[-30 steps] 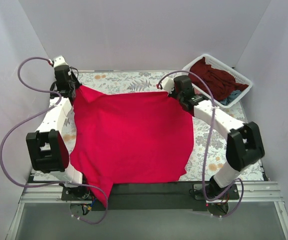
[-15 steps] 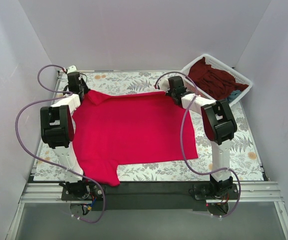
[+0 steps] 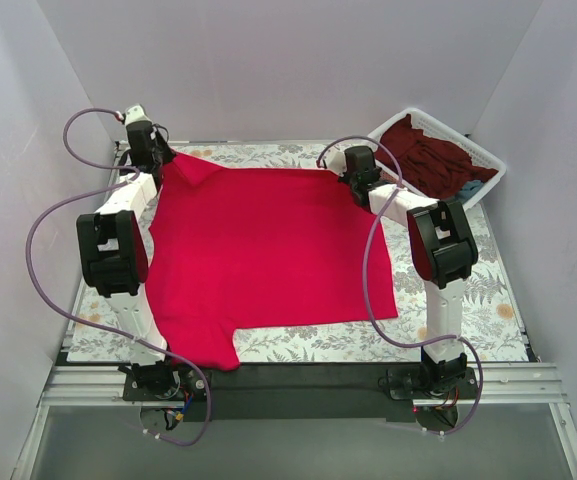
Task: Fold and stack the t-shirts
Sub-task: Fold the tshirt
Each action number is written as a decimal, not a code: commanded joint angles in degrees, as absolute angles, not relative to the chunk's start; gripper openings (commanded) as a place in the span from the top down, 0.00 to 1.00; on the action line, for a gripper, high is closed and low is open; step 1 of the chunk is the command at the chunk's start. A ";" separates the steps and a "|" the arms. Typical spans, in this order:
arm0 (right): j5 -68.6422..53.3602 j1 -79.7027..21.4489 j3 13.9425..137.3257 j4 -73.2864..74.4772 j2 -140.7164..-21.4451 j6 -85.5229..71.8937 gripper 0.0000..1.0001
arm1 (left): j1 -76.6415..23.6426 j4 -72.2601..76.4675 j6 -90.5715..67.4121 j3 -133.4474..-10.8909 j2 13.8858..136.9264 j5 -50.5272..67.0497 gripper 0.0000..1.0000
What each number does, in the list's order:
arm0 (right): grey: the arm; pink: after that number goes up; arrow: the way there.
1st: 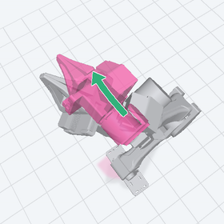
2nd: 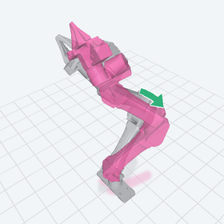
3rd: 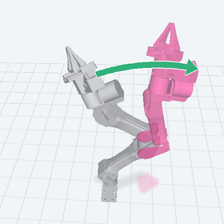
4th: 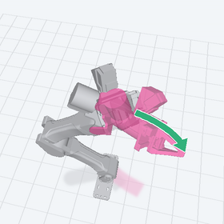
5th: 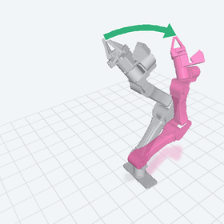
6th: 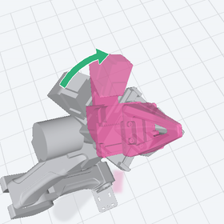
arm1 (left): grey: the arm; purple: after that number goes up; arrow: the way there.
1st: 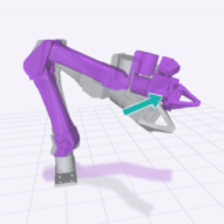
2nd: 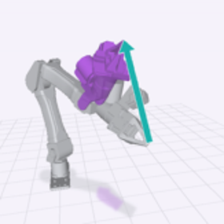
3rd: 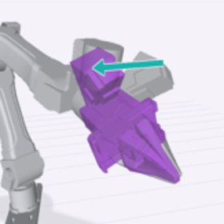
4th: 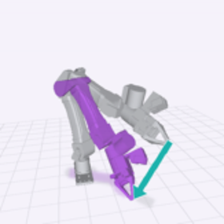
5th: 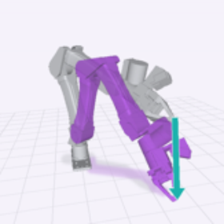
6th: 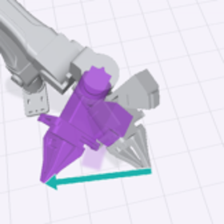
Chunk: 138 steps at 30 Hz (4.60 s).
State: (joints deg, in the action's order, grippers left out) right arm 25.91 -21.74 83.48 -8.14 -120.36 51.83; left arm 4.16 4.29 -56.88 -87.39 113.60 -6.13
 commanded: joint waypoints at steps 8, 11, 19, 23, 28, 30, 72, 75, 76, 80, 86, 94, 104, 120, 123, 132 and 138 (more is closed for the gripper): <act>29.18 -22.24 78.93 -11.34 -111.28 51.24 0.99 | 4.57 -5.44 -62.04 -80.60 102.31 -6.59 1.00; 29.71 -22.76 76.03 -11.34 -108.64 50.80 0.99 | 4.57 -7.91 -63.19 -77.96 98.97 -6.15 1.00; 30.23 -25.05 67.52 -8.97 -101.43 47.64 0.99 | 4.57 -17.22 -69.43 -71.73 88.17 -5.27 1.00; 31.46 -25.93 62.59 -8.61 -98.79 45.44 0.99 | 4.57 -20.65 -72.59 -66.37 81.15 -5.62 1.00; 32.08 -26.19 59.15 -7.74 -96.95 41.76 0.99 | 4.57 -20.83 -76.37 -56.53 73.14 -7.55 1.00; 31.55 -26.10 58.28 -7.30 -96.86 40.00 0.99 | 4.57 -20.39 -78.48 -53.63 70.32 -7.91 1.00; 12.84 -22.95 62.22 10.37 -86.39 7.66 0.42 | 4.48 -19.26 -72.60 -49.48 65.11 -3.54 0.32; 9.50 -20.31 63.54 10.28 -90.34 3.44 0.50 | 4.48 -17.06 -71.54 -50.70 70.82 -0.97 0.36; 7.84 -19.61 64.15 10.11 -91.66 2.30 0.51 | 4.48 -16.44 -71.37 -51.23 74.06 -0.88 0.39; 1.95 -15.13 67.67 9.06 -99.20 -4.47 0.65 | 4.40 -12.84 -69.97 -55.80 83.30 -2.81 0.49; 0.97 -14.06 75.49 7.03 -107.99 -10.46 0.67 | 4.57 -10.29 -69.08 -63.01 97.54 -9.66 0.59; 1.67 -13.19 82.18 6.68 -116.98 -11.34 0.67 | 5.18 -12.21 -69.69 -69.69 110.64 -12.48 0.65; 0.61 -10.28 85.25 4.75 -124.62 -10.46 0.67 | 7.20 -15.90 -68.91 -78.74 120.67 -14.85 0.65; -7.65 -14.06 88.79 11.16 -112.78 -7.74 0.46 | -2.17 -27.06 -61.00 -84.83 106.30 -18.69 0.28; -7.04 -16.96 81.67 11.69 -106.36 -5.72 0.40 | -10.00 -27.33 -56.44 -76.77 100.31 -27.38 0.28; -5.97 -24.52 62.61 13.53 -89.84 -2.90 0.18 | -23.29 -21.89 -45.28 -62.85 97.99 -43.32 0.28; -6.86 -25.58 57.05 13.36 -84.91 -4.13 0.16 | -25.13 -18.02 -41.93 -63.01 103.00 -48.51 0.28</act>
